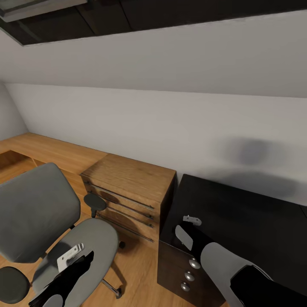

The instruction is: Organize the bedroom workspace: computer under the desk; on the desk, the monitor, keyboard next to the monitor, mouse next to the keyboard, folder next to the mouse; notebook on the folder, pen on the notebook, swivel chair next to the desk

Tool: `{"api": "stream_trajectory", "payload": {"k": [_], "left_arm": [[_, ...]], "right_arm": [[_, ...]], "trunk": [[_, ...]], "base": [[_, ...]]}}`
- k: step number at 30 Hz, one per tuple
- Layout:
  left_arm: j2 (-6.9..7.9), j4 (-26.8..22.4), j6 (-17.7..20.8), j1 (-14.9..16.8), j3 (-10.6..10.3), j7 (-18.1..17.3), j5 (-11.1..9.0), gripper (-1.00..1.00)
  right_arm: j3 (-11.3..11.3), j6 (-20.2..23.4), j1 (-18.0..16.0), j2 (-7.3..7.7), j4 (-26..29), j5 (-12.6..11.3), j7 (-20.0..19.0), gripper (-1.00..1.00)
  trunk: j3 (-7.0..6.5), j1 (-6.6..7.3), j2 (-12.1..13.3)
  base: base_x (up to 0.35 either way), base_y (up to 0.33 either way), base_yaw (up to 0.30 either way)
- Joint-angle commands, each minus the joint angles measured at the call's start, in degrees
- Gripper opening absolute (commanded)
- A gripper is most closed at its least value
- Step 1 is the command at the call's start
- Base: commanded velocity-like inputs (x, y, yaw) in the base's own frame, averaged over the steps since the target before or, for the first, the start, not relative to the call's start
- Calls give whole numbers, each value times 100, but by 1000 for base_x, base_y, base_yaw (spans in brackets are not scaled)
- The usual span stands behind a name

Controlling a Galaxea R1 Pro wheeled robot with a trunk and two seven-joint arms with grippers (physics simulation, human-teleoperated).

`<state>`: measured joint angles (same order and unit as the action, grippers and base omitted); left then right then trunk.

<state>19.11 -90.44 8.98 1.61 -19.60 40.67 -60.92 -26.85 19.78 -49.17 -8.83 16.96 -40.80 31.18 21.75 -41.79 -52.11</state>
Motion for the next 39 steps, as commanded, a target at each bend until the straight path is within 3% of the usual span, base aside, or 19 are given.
{"api": "stream_trajectory", "payload": {"k": [1,27,34,39], "left_arm": [[5,-9,16,6,-9,38,-16,100],[5,-10,18,6,14,38,-25,100],[5,-9,20,6,30,41,-25,100],[5,-9,22,6,34,39,-25,100]], "right_arm": [[-48,35,-5,4,9,-33,37,100],[-52,13,-5,4,26,-42,42,100],[-63,13,-5,4,34,-42,33,100],[-65,29,-5,4,35,-42,35,100]], "trunk": [[7,-1,-6],[79,-89,-166],[205,-242,-447],[205,-242,-447]], "base": [[0,0,0],[0,0,0],[0,0,0],[0,0,0]]}}
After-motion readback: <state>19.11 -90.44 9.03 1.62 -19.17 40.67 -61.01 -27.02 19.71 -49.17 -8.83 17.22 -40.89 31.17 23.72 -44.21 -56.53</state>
